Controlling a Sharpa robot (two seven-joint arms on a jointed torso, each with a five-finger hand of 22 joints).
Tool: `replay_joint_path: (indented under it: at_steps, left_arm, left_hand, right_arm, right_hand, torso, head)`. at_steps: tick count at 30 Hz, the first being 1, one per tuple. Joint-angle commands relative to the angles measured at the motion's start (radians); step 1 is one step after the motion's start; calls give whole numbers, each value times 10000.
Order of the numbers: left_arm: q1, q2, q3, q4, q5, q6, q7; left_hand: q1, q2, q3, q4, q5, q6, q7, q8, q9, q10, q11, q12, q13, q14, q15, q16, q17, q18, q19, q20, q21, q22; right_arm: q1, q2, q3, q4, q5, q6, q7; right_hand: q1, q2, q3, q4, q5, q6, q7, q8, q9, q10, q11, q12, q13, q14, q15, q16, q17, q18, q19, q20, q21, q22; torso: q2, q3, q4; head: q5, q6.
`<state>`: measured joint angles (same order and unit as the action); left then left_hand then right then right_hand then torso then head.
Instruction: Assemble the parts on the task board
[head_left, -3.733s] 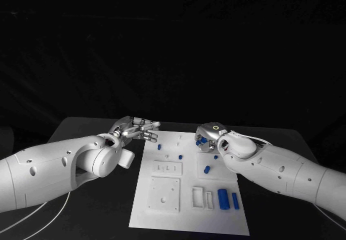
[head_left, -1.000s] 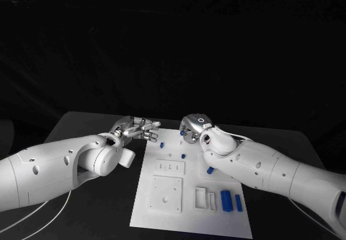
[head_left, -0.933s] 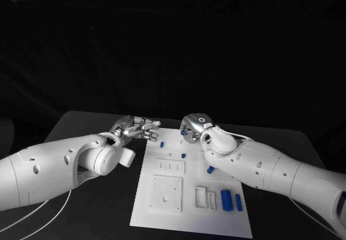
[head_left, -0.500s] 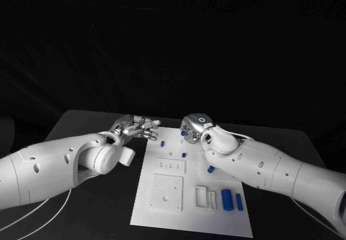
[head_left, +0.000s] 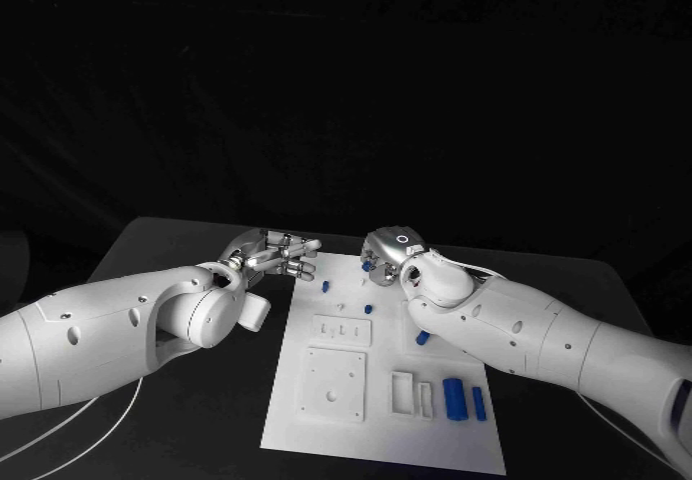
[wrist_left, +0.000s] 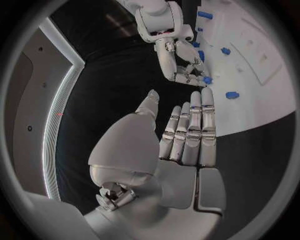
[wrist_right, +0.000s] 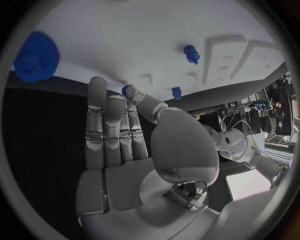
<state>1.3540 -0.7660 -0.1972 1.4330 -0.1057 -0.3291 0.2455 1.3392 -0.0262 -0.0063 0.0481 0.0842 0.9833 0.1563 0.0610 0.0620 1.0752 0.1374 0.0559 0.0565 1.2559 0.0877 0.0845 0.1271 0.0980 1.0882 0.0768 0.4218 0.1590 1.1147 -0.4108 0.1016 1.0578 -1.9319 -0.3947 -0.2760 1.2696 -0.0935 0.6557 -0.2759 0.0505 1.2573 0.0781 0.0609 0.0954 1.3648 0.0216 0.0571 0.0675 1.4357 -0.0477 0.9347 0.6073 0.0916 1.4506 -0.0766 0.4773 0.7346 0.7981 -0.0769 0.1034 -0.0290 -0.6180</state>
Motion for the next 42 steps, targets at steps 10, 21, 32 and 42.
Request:
replay_joint_path:
  at_steps: [10,21,32,42]
  left_arm:
    - [15,29,10,-12,-36,43,68]
    - [14,-5,9,-122,-81,30,142]
    - [13,-179,8,-258,-178,-149,470]
    - [10,-181,7,-329,-143,-27,498]
  left_hand:
    - [54,-161,108,21,12,-303,19,-1,-1,-166,-2,29,16,-48,47,47,14,168,-70,-2,72,-49]
    - [49,-94,134,34,11,-23,-15,18,15,290,-85,34,16,-105,52,-1,-4,163,-106,6,33,-91]
    - [113,105,-96,-175,71,74,-55,22,18,526,-159,34,22,13,-11,-18,-26,137,-8,-56,47,-117]
    - [97,119,-130,-200,59,25,-44,19,16,373,-151,32,21,76,-31,2,-8,130,21,-79,96,-100]
  right_arm:
    - [-21,141,-46,-217,384,-52,306]
    - [-15,-945,197,1034,786,-38,201]
    - [-79,-2362,1024,1857,2562,374,582]
    - [-195,-2645,1295,1314,3674,1226,1064]
  right_hand:
    - [14,-1080,-1057,55,-40,-3197,206,-9,-352,-3202,862,14,-88,-234,439,-325,-107,427,-39,353,-468,-177]
    - [826,-1065,-2680,1266,-35,-2502,41,85,-302,-3082,833,53,-84,-234,486,-362,-236,577,379,538,-1219,-705]
    - [166,-869,-2042,1290,-22,-1704,357,27,-298,-664,235,167,-9,-108,88,-295,-177,280,490,207,-1217,-669]
    - [-17,-523,-4406,1196,648,-1909,205,38,68,-1941,-255,8894,9242,-55,-287,522,987,-111,558,-239,-485,-50]
  torso:
    - [-18,-2,-52]
    - [-72,10,-98]
    - [-128,178,-383]
    - [-100,261,-399]
  head:
    - [10,-21]
    - [139,68]
    - [251,198]
    - [270,190]
